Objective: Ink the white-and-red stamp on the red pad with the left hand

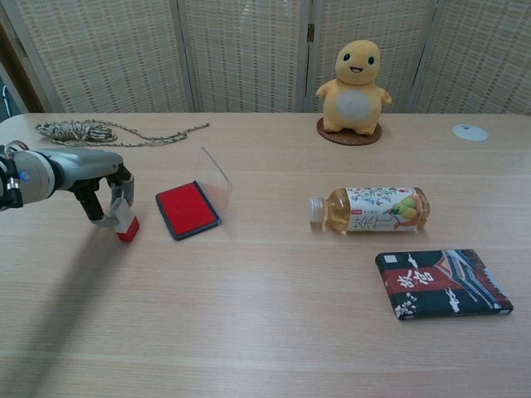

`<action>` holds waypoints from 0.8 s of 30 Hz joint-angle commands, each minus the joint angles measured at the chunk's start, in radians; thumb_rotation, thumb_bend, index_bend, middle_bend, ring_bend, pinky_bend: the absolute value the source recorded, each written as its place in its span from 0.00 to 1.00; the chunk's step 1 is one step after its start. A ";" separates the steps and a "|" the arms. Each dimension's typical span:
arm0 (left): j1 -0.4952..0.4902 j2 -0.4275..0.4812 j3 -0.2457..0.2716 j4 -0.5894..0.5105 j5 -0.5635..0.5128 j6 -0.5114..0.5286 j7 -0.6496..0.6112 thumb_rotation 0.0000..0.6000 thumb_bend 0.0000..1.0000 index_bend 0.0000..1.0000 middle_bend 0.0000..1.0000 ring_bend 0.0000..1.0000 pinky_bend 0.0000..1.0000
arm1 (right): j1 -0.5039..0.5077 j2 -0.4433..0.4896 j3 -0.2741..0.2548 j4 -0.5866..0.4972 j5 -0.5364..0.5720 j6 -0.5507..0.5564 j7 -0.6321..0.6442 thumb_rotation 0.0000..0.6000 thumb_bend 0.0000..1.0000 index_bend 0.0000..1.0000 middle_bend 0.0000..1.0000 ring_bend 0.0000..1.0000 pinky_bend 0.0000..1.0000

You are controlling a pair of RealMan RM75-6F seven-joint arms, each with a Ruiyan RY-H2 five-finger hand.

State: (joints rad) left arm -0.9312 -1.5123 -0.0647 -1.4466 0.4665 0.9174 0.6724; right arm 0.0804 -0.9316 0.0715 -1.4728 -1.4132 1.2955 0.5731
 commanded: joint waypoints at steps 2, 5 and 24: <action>0.004 0.000 0.000 -0.002 0.002 0.001 -0.002 1.00 0.31 0.40 0.43 0.20 0.25 | -0.002 0.001 -0.001 -0.003 -0.003 0.006 -0.002 1.00 0.31 0.00 0.00 0.00 0.00; 0.007 0.003 0.002 -0.003 0.001 -0.005 -0.006 1.00 0.31 0.36 0.38 0.20 0.25 | -0.004 0.001 -0.001 -0.006 -0.005 0.011 -0.007 1.00 0.31 0.00 0.00 0.00 0.00; 0.092 0.162 0.014 -0.363 0.149 0.333 0.049 1.00 0.31 0.12 0.11 0.07 0.25 | -0.011 -0.002 -0.004 -0.023 -0.016 0.032 -0.047 1.00 0.31 0.00 0.00 0.00 0.00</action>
State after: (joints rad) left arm -0.8759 -1.4077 -0.0610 -1.7009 0.5528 1.1356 0.6921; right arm 0.0699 -0.9336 0.0674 -1.4952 -1.4291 1.3266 0.5274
